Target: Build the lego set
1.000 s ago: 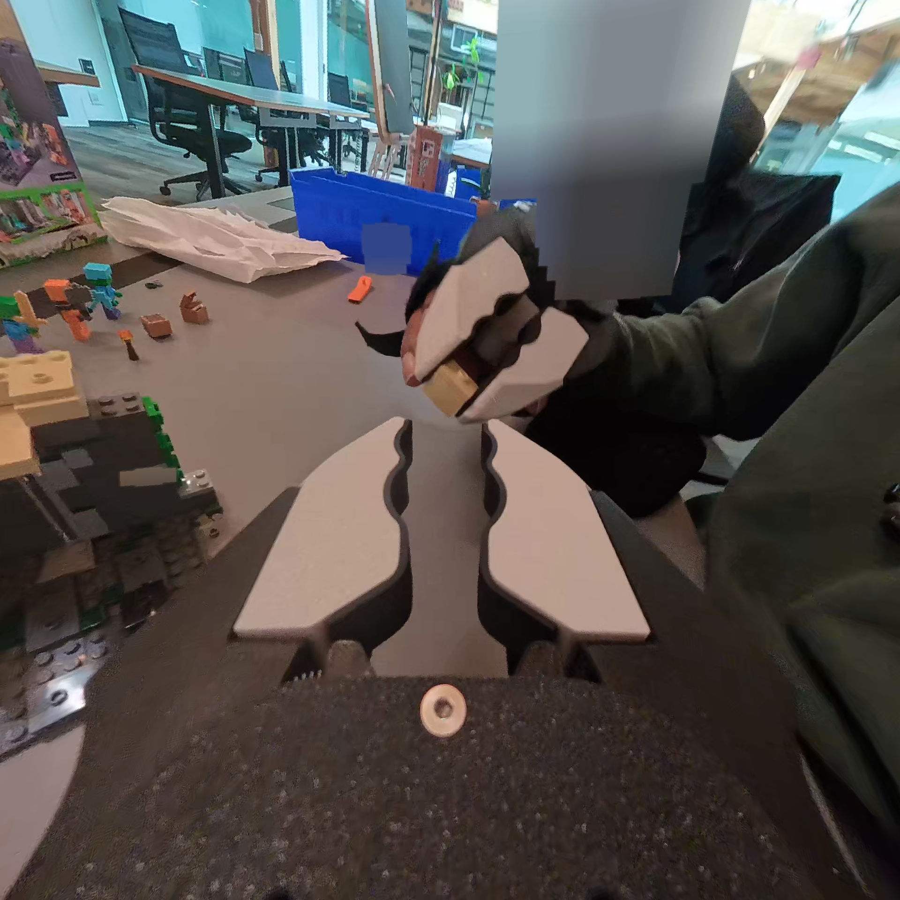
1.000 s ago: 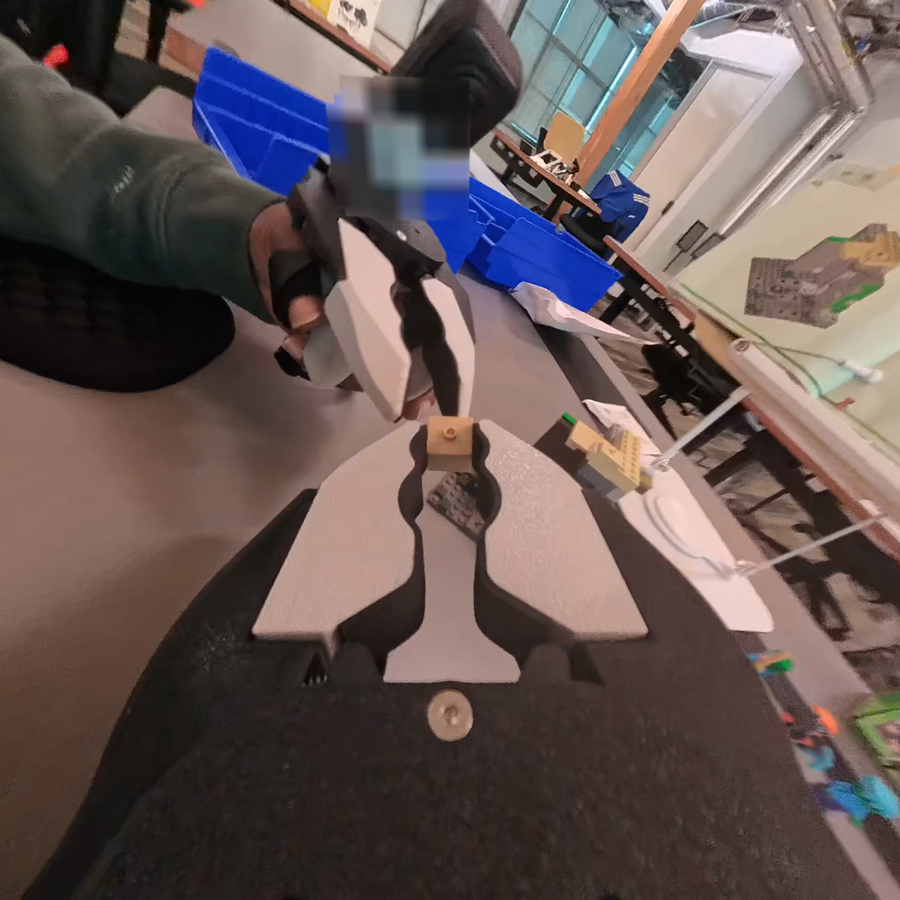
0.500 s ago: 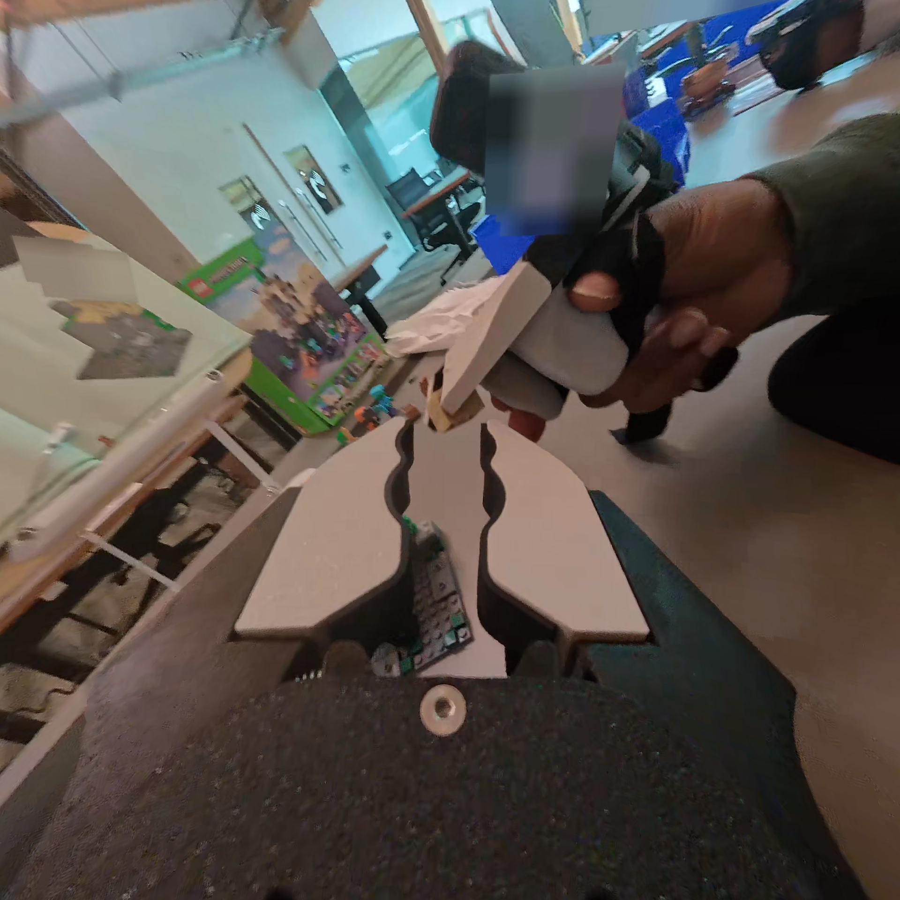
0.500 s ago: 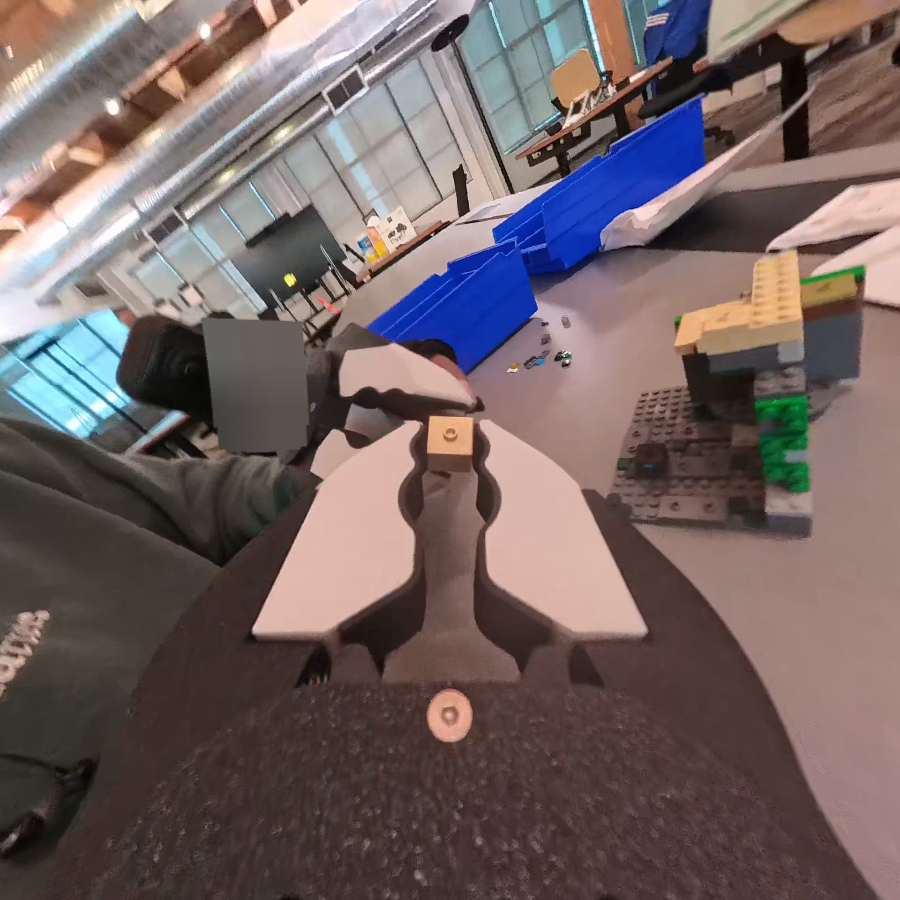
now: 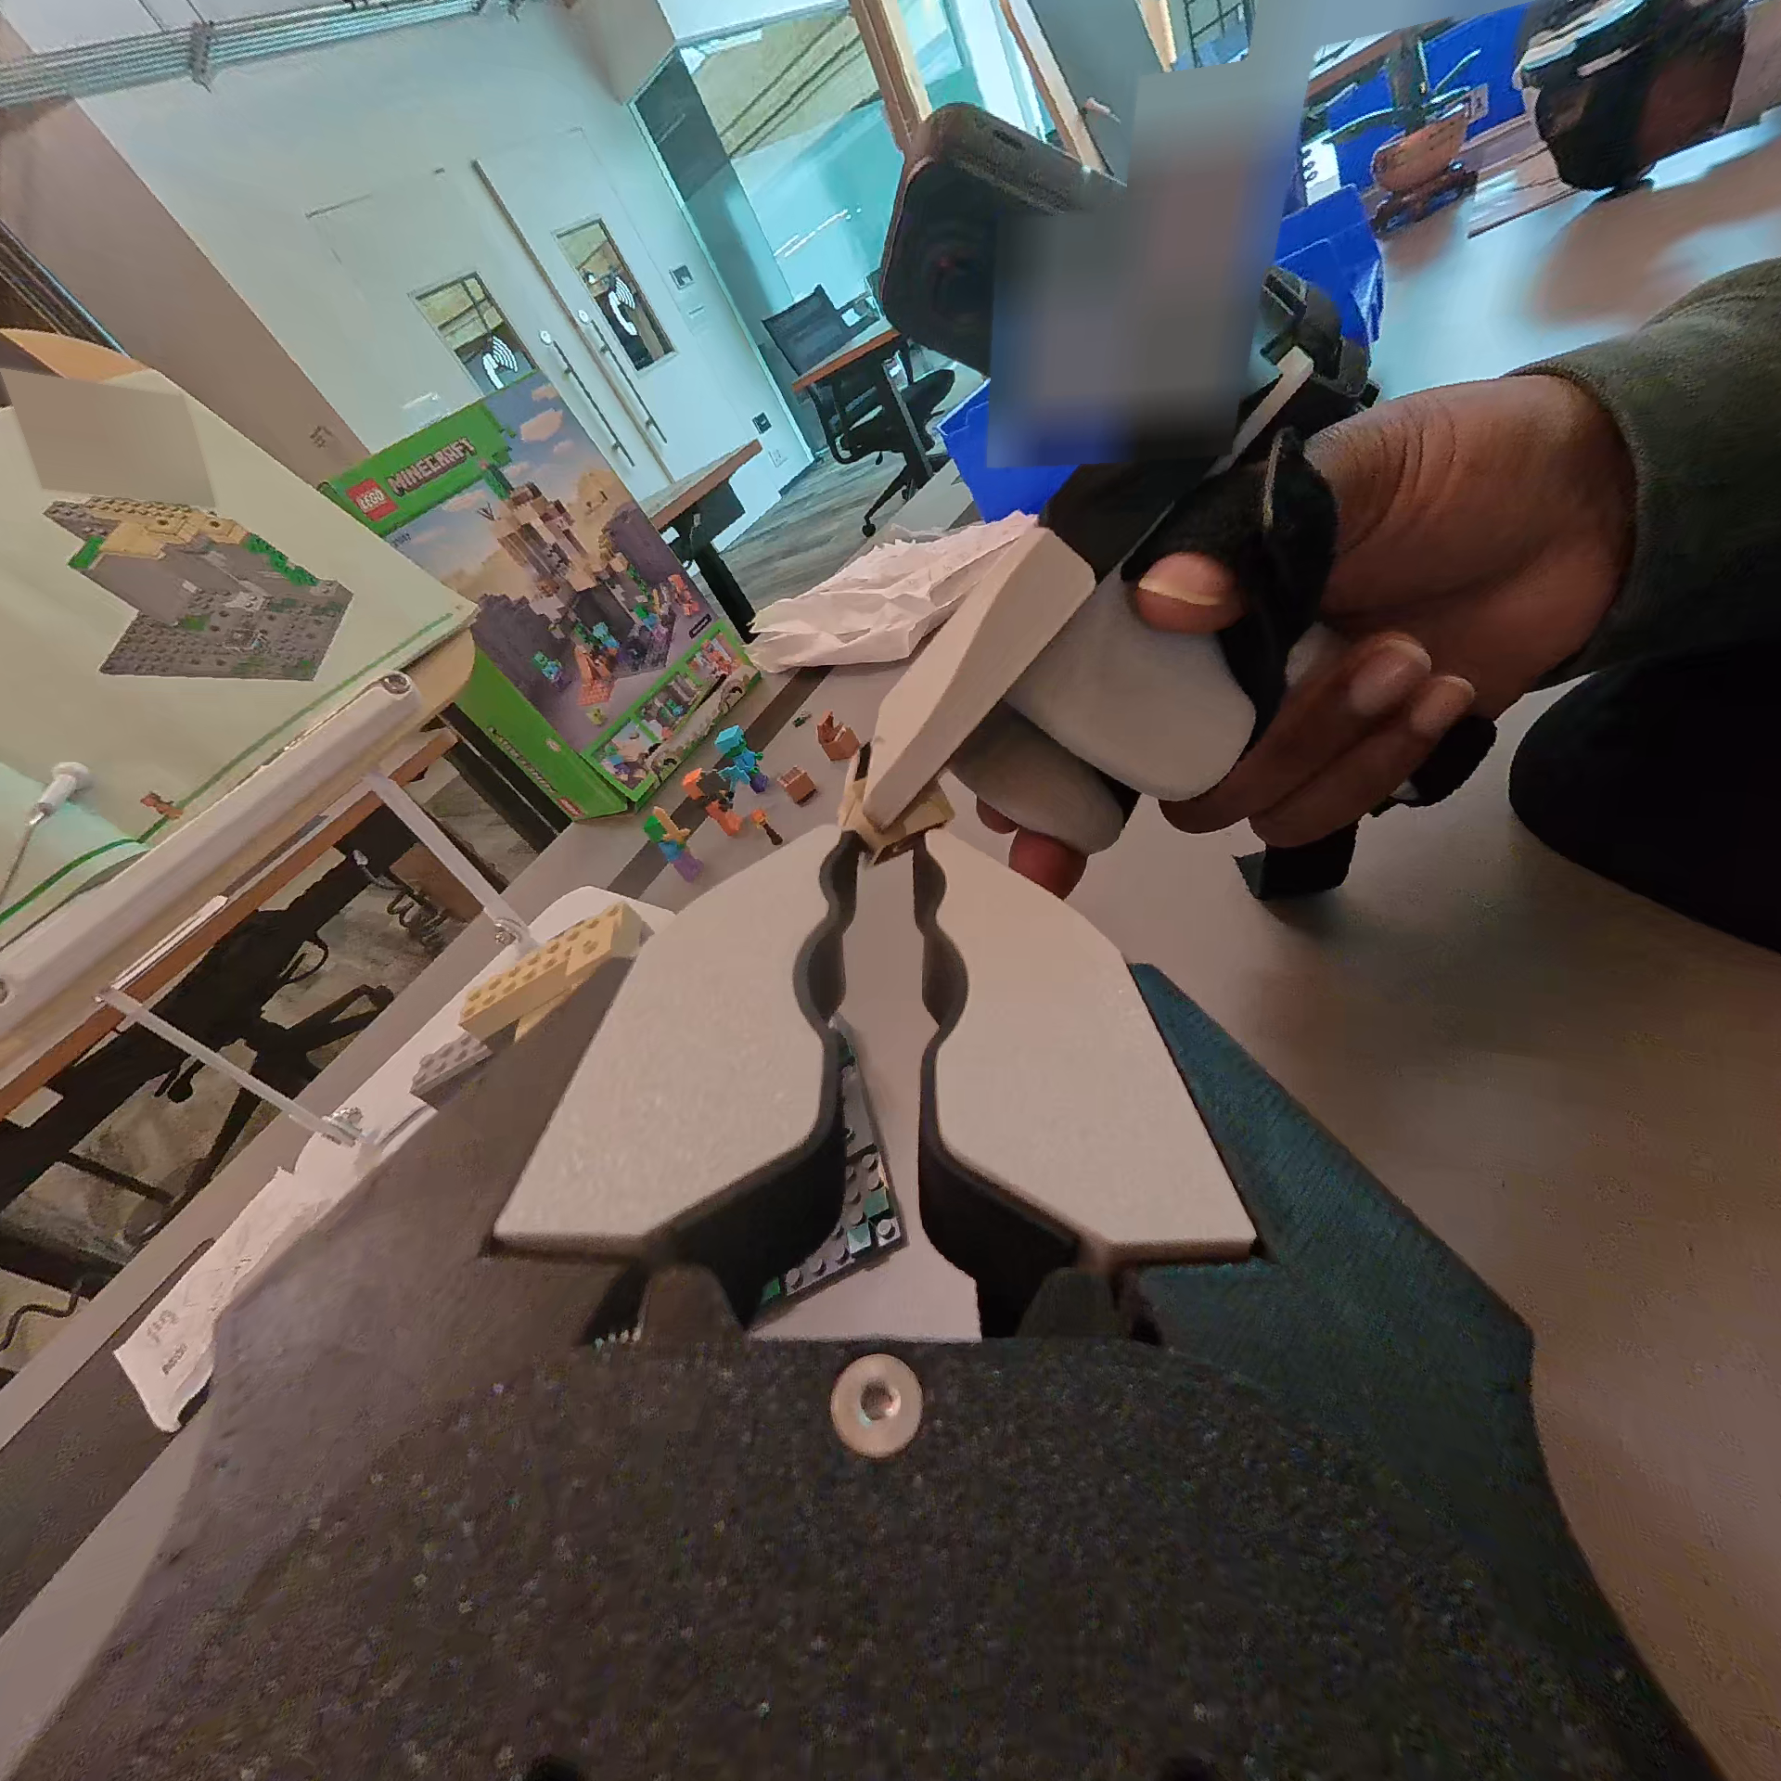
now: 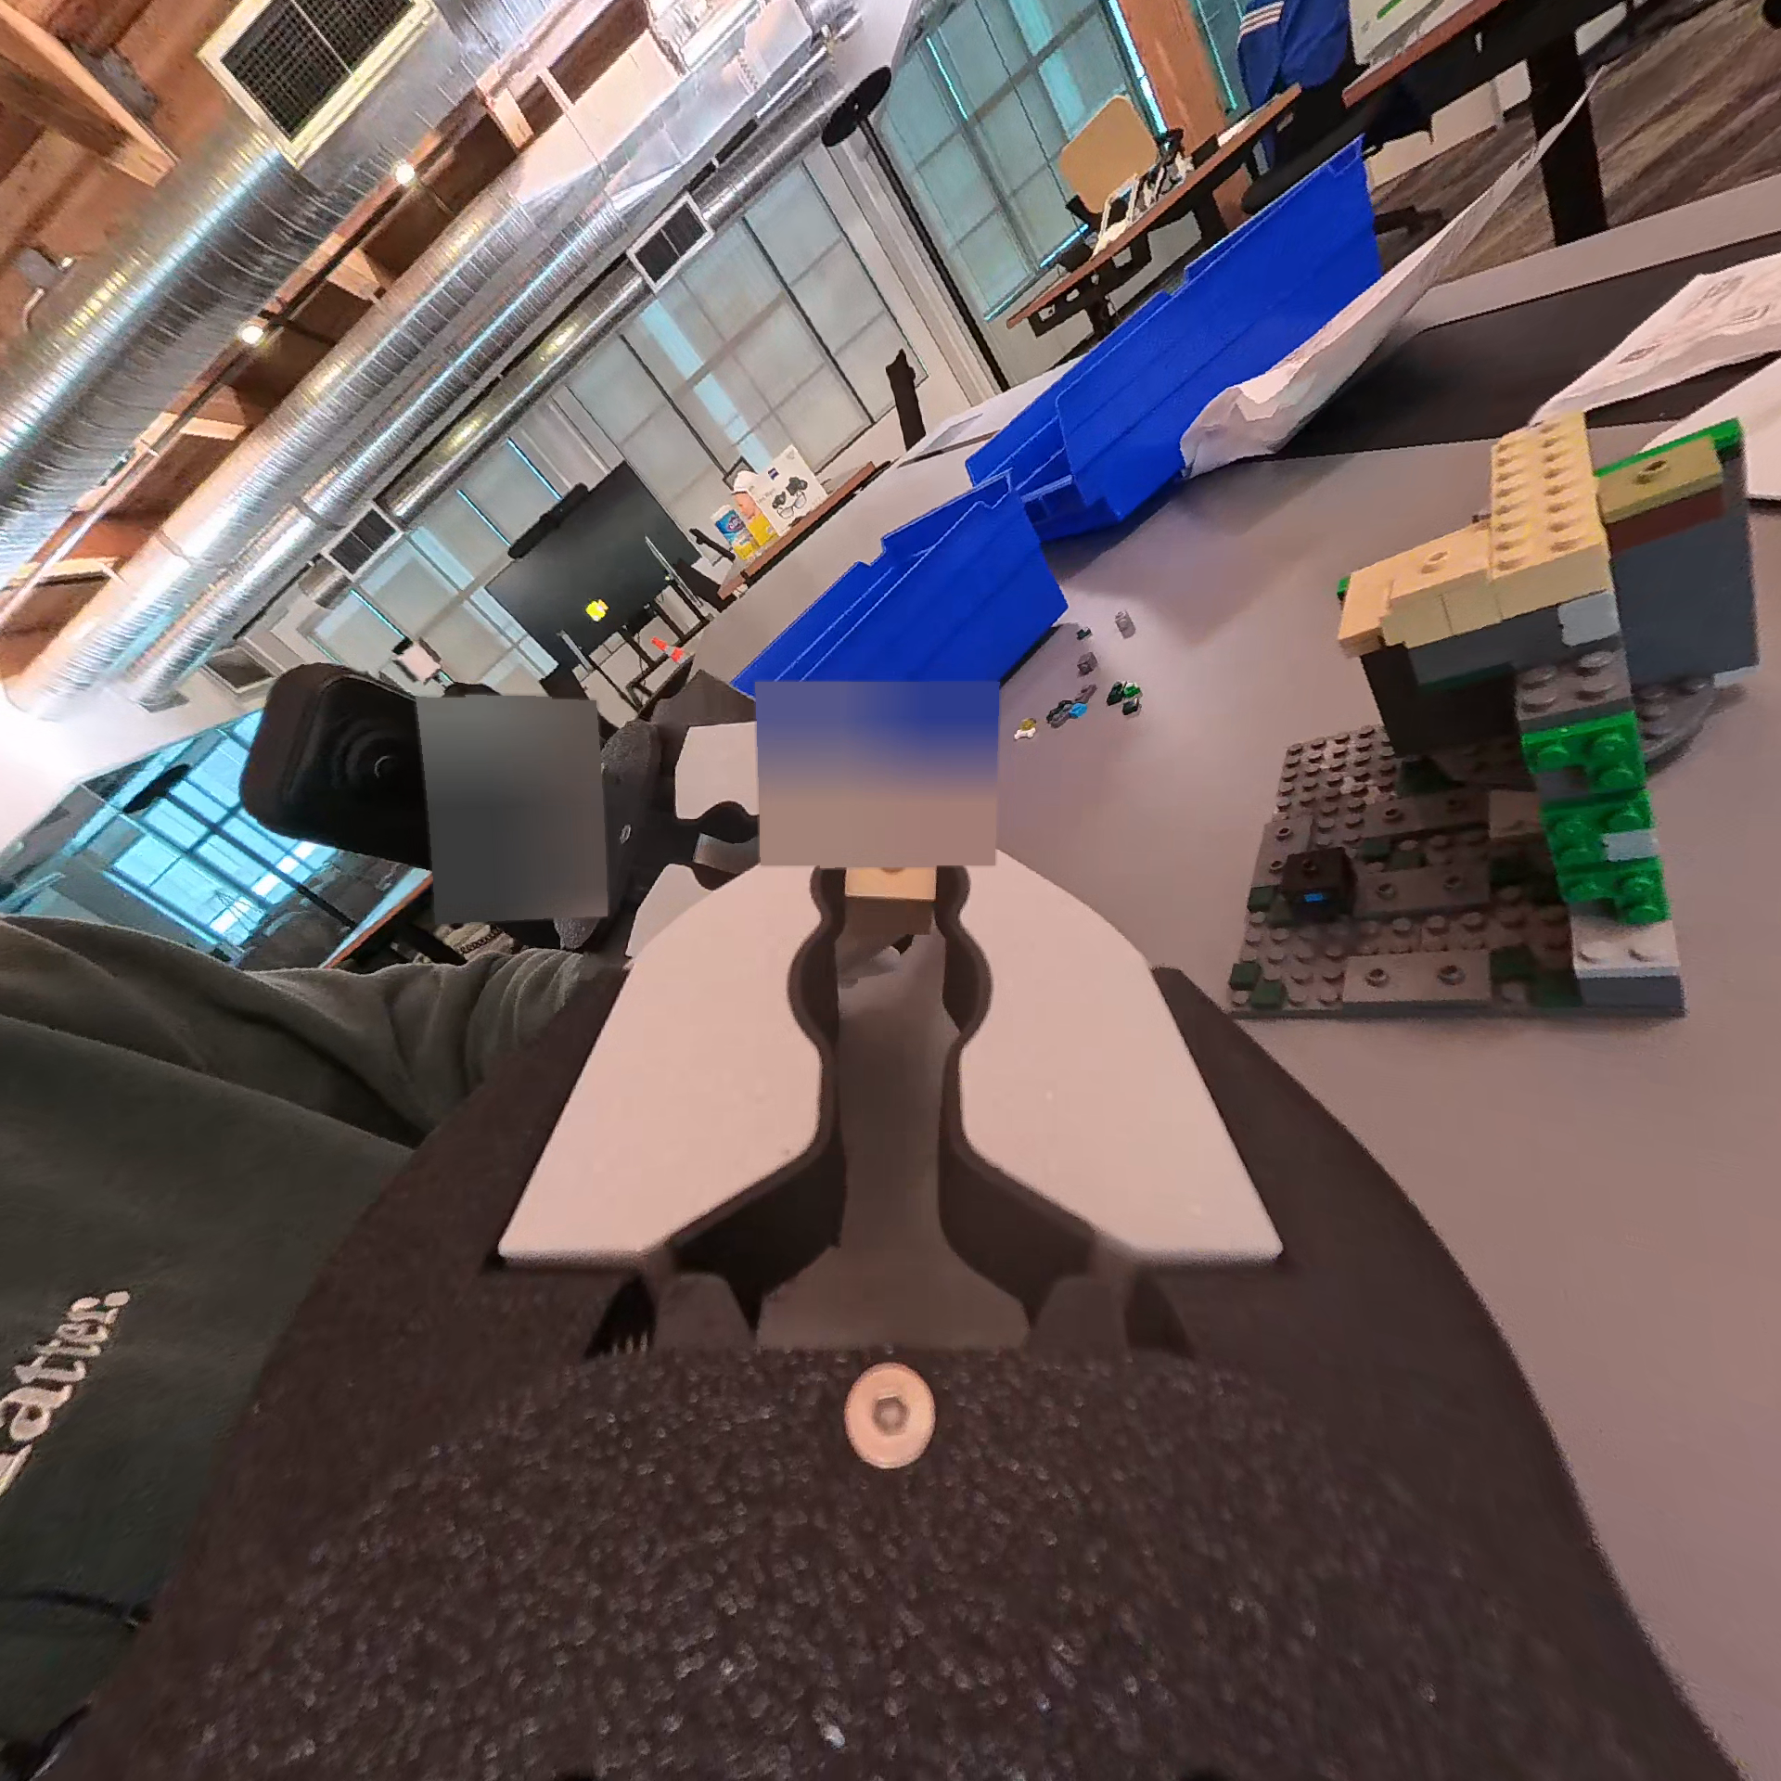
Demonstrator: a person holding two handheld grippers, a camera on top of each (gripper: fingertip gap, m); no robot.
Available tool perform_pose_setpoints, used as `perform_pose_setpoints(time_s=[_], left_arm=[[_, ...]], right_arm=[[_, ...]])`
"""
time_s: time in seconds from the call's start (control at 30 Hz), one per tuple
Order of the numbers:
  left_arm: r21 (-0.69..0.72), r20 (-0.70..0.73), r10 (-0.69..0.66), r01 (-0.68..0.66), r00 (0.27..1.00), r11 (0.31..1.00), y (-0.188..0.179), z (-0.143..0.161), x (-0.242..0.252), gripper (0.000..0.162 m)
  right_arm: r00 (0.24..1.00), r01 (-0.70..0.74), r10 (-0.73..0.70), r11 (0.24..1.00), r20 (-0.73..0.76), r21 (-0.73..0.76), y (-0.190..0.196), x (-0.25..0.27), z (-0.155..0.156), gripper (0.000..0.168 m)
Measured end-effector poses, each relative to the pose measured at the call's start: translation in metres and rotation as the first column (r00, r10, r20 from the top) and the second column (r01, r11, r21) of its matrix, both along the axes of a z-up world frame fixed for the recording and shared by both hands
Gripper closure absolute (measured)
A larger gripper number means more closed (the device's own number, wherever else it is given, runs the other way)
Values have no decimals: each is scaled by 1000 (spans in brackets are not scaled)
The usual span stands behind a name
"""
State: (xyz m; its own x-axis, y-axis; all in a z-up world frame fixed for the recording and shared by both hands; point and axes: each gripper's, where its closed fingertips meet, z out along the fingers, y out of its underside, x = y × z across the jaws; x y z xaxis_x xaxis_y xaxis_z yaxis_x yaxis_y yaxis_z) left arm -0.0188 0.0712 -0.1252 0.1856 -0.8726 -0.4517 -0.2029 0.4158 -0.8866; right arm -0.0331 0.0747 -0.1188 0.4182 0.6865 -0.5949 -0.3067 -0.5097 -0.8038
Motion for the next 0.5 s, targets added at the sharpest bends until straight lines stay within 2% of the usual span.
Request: perform_pose_setpoints(time_s=[0.2,0.5], left_arm=[[24,-10,0,0,1000,1000,-1,-2,1,155],[40,-6,14,-14,1000,999,-2,2,0,157]], right_arm=[[997,-70,69,997,-18,-40,-4,1,-2,151],[997,-75,75,997,16,13,-4,4,2,147]])
